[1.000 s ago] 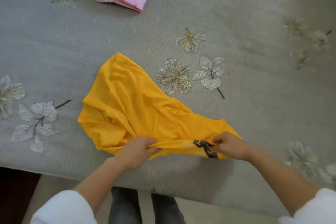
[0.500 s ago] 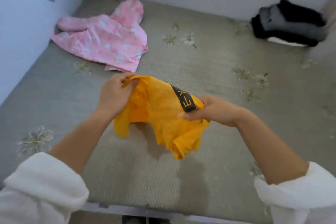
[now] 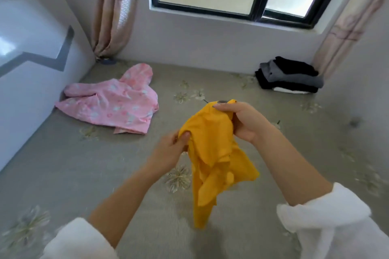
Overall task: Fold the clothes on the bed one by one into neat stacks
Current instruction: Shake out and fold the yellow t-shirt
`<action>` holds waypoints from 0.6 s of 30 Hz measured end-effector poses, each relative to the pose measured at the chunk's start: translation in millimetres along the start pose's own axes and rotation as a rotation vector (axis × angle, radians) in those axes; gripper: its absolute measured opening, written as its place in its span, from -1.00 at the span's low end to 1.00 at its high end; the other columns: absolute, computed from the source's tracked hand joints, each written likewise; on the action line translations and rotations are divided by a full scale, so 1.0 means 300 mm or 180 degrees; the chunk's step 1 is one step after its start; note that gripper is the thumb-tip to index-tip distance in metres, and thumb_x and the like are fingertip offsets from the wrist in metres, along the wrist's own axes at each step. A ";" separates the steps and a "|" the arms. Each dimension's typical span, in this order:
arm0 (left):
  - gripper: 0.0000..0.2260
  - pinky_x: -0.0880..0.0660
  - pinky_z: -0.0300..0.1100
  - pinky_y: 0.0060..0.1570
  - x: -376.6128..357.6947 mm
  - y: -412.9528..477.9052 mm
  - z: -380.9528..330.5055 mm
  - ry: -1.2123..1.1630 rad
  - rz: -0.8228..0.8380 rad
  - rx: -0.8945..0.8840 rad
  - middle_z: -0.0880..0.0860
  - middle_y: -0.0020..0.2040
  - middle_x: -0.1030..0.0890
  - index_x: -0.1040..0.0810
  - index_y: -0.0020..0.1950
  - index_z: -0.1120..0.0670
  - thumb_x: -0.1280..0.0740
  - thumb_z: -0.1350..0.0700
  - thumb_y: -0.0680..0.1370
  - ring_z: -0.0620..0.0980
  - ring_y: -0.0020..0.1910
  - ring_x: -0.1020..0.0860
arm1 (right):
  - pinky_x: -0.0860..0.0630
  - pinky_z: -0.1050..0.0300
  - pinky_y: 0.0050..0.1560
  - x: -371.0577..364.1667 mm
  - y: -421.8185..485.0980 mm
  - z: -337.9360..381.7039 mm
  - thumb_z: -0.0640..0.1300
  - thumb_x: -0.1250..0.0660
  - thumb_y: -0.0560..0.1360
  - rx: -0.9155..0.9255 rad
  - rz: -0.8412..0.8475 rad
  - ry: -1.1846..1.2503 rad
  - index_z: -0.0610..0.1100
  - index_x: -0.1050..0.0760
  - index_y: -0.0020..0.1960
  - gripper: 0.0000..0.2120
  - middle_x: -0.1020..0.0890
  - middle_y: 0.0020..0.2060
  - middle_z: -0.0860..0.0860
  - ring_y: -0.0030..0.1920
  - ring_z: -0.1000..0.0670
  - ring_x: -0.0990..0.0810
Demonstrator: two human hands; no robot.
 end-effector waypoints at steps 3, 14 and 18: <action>-0.73 -0.60 -0.23 -0.19 0.081 0.064 -0.126 -0.0570 -0.0013 -0.0104 0.00 -0.30 -0.66 -0.56 -0.07 0.08 -0.14 0.00 0.64 -0.06 -0.25 -0.65 | -0.61 0.08 -0.27 0.085 -0.015 0.038 -0.32 -0.37 0.46 0.0044 -0.0447 0.0013 -0.28 -0.59 -0.01 -0.88 -0.66 -0.18 -0.13 -0.24 -0.06 -0.65; -0.76 -0.56 -0.02 0.02 0.110 0.202 -0.391 -0.0673 0.0069 -0.0468 0.00 -0.17 -0.66 -0.54 -0.06 -0.03 -0.14 -0.08 0.63 -0.01 -0.10 -0.65 | -0.62 0.17 -0.10 0.134 -0.003 -0.060 -0.45 -0.31 0.45 0.0381 -0.0413 -0.0783 -0.29 -0.55 0.09 -0.76 -0.66 -0.08 -0.16 -0.09 -0.05 -0.66; -0.73 -0.59 -0.05 -0.09 0.115 0.214 -0.418 -0.0892 0.0103 -0.0390 0.02 -0.17 -0.66 -0.54 -0.04 0.03 -0.13 -0.08 0.63 -0.03 -0.13 -0.65 | -0.56 0.07 0.02 0.051 0.027 -0.221 -0.29 -0.39 0.45 -0.0035 0.0111 -0.2002 -0.21 -0.55 0.06 -0.82 -0.63 -0.06 -0.08 -0.07 0.00 -0.59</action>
Point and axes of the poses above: each hand's wrist, its own y-axis towards the middle knuckle, its own x-axis out of the back of the hand, z = x × y, the point moved 4 cm from there along y, towards the middle knuckle
